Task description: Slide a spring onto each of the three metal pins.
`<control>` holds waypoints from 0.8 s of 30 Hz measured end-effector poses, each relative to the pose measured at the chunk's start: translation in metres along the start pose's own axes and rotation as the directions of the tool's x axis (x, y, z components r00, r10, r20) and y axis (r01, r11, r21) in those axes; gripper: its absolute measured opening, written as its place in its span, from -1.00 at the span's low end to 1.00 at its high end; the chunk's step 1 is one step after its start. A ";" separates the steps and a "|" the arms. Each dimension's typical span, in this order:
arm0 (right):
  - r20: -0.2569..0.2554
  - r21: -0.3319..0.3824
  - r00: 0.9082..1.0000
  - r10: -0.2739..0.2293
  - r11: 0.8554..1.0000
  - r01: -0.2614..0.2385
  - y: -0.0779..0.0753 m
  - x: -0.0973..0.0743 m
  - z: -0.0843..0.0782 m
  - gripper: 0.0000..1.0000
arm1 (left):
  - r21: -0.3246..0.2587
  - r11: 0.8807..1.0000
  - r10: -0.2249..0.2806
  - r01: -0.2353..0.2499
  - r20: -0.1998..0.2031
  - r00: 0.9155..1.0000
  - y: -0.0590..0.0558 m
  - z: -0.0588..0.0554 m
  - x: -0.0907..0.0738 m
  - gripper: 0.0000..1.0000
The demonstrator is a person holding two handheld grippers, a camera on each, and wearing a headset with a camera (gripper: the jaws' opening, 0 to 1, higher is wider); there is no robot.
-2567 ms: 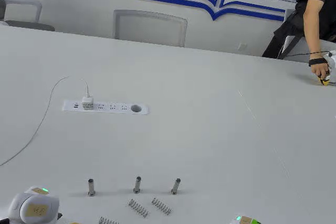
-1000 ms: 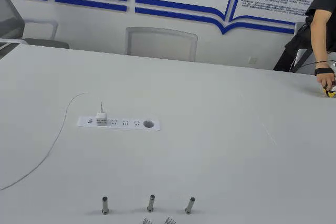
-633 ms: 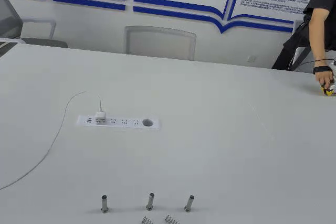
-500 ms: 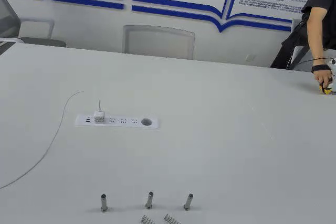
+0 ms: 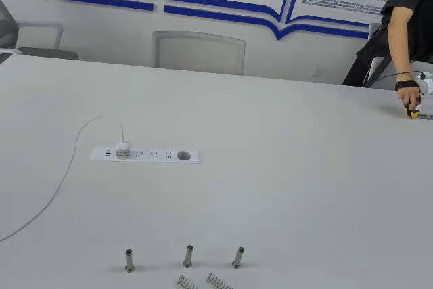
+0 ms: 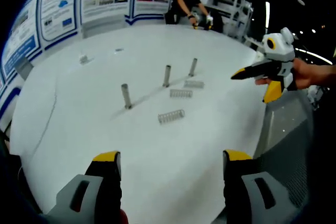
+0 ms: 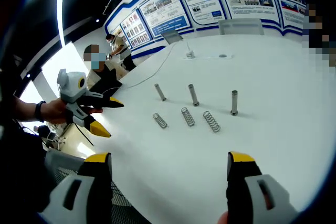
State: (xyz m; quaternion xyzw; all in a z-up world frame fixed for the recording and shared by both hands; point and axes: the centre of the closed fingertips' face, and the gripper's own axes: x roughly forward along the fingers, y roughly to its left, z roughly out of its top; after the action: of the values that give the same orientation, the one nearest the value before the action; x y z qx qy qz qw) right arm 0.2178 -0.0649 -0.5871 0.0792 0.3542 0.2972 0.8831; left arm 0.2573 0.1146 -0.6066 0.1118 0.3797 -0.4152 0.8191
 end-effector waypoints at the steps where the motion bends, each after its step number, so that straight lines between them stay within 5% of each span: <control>1: 0.002 0.001 1.000 0.000 1.000 0.000 0.000 -0.001 0.001 0.84 | 0.012 1.000 -0.004 0.004 -0.003 1.000 0.000 0.002 0.001 0.62; 24: -0.001 -0.014 1.000 0.012 1.000 -0.012 0.003 -0.010 0.002 0.84 | 0.131 0.987 -0.092 0.095 -0.026 0.995 0.004 0.032 0.025 0.61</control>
State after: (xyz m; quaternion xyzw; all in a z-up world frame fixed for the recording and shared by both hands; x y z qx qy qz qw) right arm 0.2115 -0.0682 -0.5788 0.0750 0.3522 0.3049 0.8817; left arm 0.2862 0.0862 -0.6024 0.1521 0.3642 -0.4762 0.7858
